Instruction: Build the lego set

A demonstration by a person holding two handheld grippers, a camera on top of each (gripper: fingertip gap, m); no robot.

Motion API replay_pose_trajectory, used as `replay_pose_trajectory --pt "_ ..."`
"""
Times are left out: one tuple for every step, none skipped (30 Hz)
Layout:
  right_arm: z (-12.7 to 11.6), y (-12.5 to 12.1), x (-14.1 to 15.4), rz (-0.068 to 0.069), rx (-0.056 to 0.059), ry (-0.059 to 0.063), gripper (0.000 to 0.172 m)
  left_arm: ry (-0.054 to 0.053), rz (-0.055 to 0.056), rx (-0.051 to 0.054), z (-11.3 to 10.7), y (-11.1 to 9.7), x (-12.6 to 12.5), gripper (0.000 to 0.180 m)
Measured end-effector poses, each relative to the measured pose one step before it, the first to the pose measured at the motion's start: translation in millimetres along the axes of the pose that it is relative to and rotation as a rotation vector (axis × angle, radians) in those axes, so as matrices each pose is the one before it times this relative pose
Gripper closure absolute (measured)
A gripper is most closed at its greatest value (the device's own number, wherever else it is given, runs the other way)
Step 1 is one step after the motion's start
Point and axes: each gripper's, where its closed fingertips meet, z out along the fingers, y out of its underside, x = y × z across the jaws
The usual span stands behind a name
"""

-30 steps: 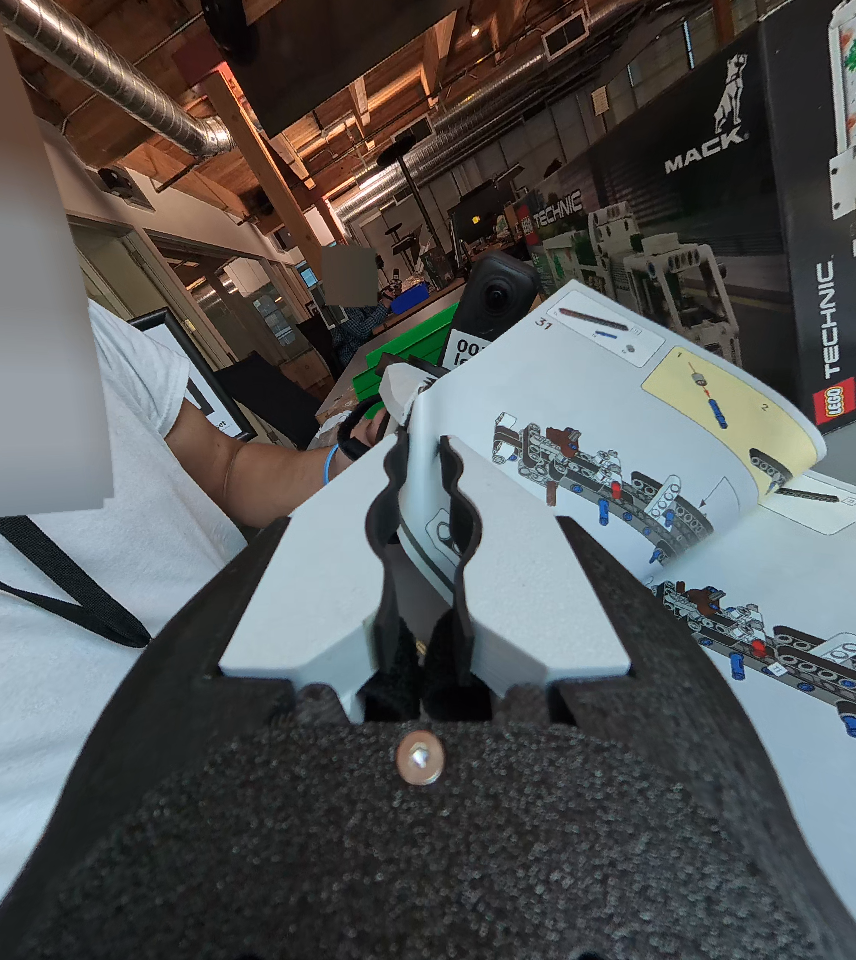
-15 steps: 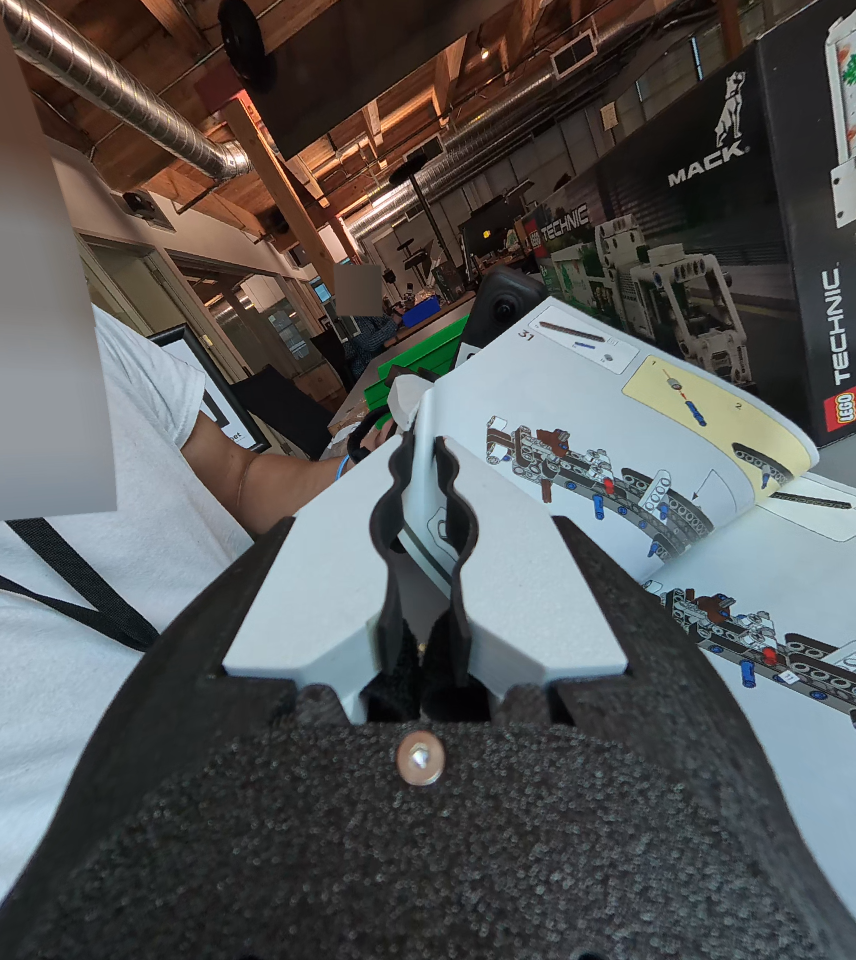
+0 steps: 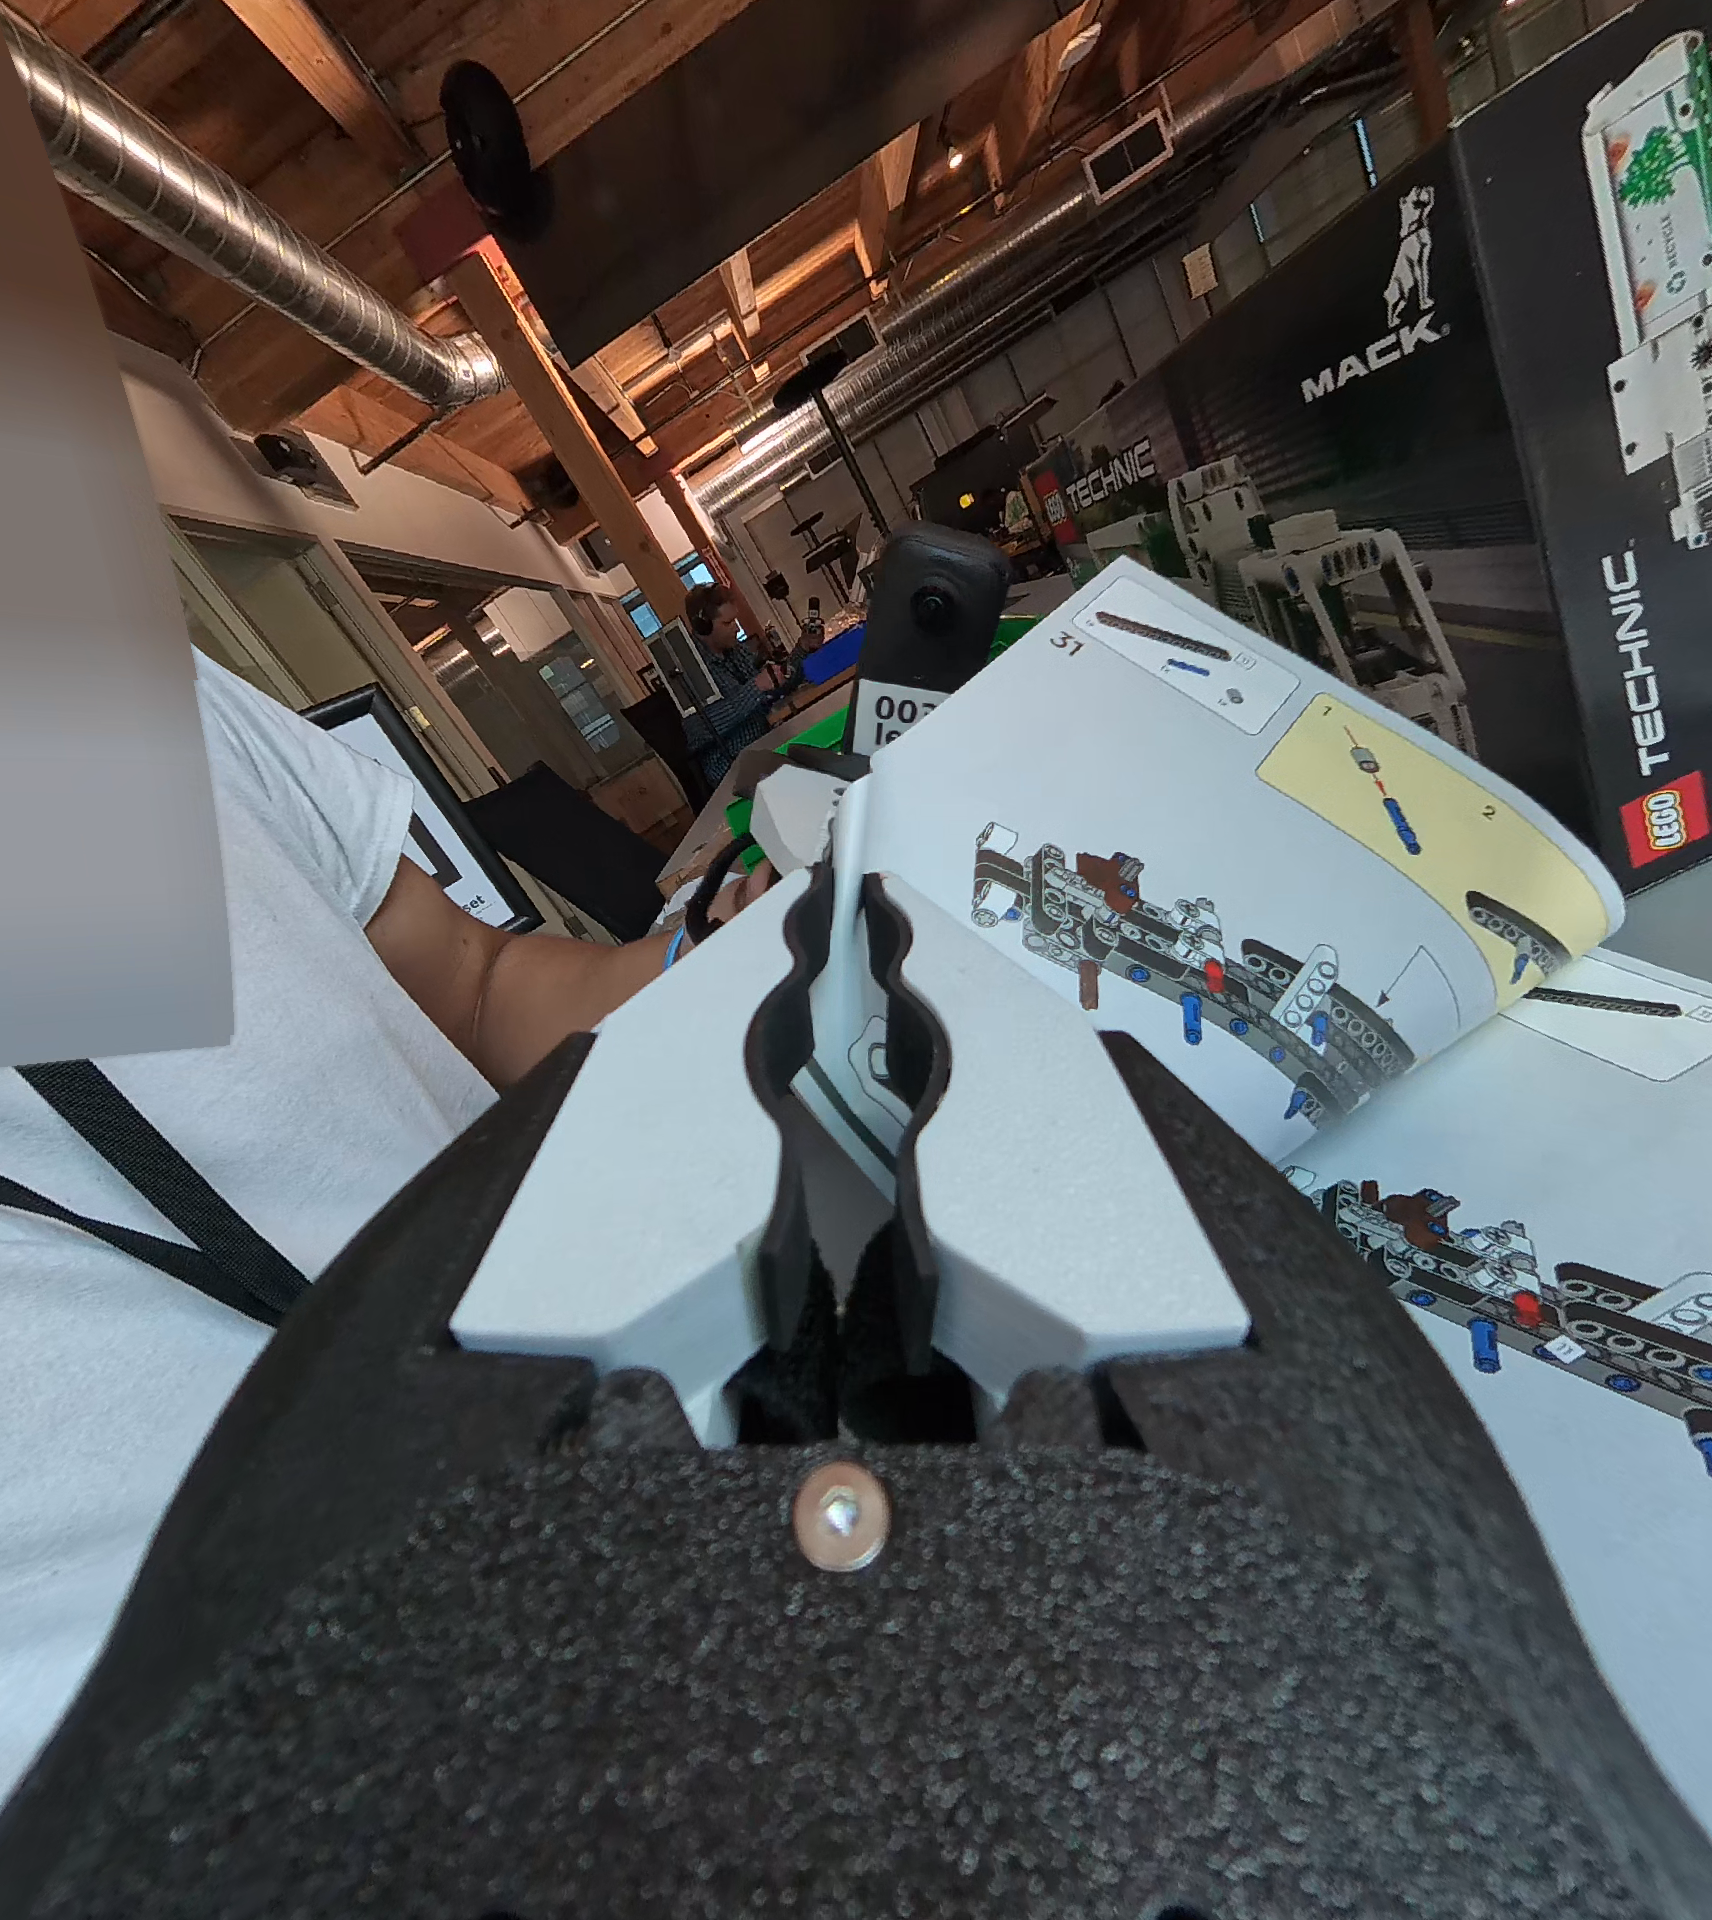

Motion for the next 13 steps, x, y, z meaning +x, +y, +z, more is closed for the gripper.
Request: replay_pose_trajectory --pt "0.04 -0.55 0.59 -0.0015 0.0027 0.0061 0.167 -0.0102 0.0056 -0.0056 -2.19 -0.13 0.54 0.180" --pt "0.11 -0.57 0.85 -0.0029 0.0025 0.0079 0.167 -0.0094 -0.0028 -0.0063 -2.66 0.11 0.13 0.180" --pt "0.22 -0.31 0.86 -0.0004 0.0019 0.0066 0.167 -0.0088 -0.0076 -0.0020 -2.92 -0.23 -0.27 0.180" --pt "0.28 0.40 1.29 0.0017 -0.0027 0.0081 0.167 -0.0045 -0.0063 0.0041 -3.33 -0.82 0.32 0.180" --pt "0.45 1.04 1.95 -0.0022 -0.0067 0.0139 0.167 -0.0033 -0.0043 0.0043 -3.29 -0.67 0.66 0.180" --pt "0.72 1.73 2.71 -0.0070 -0.0110 0.0199 0.167 -0.0103 -0.0045 -0.0005 -3.59 0.19 -0.40 0.180" --pt "1.06 2.98 3.68 -0.0135 -0.0188 0.0293 0.167 -0.0202 -0.0063 -0.0052 -4.61 0.92 -1.38 0.180" --pt "1.39 3.88 4.85 -0.0226 -0.0247 0.0409 0.167 -0.0270 -0.0076 -0.0075 -6.10 1.17 -2.11 0.180" --pt "1.64 4.35 5.59 -0.0290 -0.0296 0.0494 0.168 -0.0282 -0.0089 -0.0081 -7.80 1.46 -2.05 0.180" --pt "2.01 4.74 5.64 -0.0310 -0.0353 0.0564 0.167 -0.0277 -0.0103 -0.0070 -9.29 1.43 -1.79 0.180" --pt "2.40 5.09 4.41 -0.0355 -0.0437 0.0551 0.167 -0.0306 -0.0088 -0.0048 -10.52 1.48 -1.86 0.180" --pt "1.96 3.92 5.74 -0.0422 -0.0435 0.0724 0.167 -0.0347 -0.0059 -0.0042 -11.30 1.75 -2.57 0.180" --pt "0.91 3.74 9.14 -0.0395 -0.0492 0.0995 0.169 -0.0374 -0.0059 -0.0040 -11.69 2.02 -3.28 0.180"
